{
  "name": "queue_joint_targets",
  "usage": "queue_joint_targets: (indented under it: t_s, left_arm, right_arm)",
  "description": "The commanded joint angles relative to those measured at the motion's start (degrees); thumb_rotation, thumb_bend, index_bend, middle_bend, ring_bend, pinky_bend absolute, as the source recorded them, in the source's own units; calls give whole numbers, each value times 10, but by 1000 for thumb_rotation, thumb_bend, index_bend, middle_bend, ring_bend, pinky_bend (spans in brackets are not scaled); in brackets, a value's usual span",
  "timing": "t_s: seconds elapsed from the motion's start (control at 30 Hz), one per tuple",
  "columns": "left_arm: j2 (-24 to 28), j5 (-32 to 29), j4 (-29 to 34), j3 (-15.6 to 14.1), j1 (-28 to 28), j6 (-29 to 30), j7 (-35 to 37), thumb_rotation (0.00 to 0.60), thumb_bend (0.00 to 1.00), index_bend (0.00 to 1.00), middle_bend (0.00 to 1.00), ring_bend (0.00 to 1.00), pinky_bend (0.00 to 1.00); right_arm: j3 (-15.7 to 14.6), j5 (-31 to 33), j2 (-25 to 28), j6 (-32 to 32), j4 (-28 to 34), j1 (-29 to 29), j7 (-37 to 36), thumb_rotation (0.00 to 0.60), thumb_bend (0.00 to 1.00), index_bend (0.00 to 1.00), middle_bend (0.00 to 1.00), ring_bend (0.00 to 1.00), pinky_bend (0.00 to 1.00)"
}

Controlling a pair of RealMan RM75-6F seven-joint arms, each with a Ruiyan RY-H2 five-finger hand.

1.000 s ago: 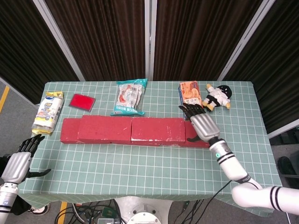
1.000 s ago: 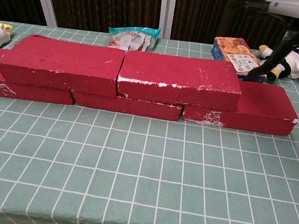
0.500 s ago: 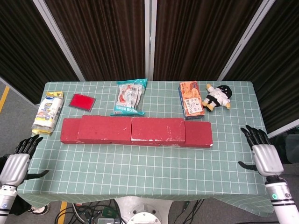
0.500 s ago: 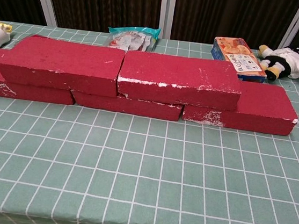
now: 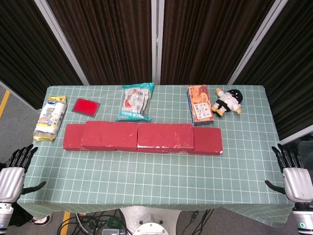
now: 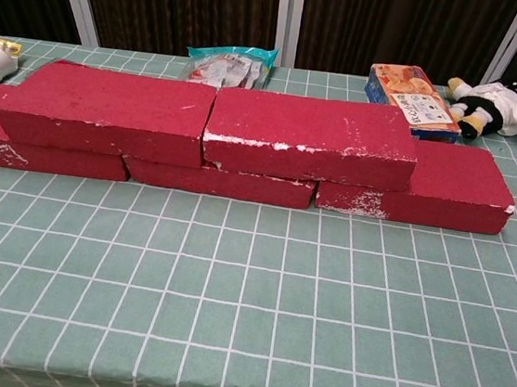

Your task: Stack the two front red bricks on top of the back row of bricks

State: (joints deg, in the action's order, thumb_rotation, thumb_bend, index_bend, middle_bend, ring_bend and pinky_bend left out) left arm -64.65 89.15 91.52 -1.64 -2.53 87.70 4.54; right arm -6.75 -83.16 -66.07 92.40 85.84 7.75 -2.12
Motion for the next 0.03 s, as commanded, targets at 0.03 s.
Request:
queue_joint_targets:
  t_s: [0.03]
  left_arm:
    - [-3, 3, -2, 4, 2, 5, -4, 600, 53, 0, 0, 0, 0]
  right_arm:
    - [6, -9, -4, 0, -1, -6, 7, 600, 0, 0, 0, 0, 0]
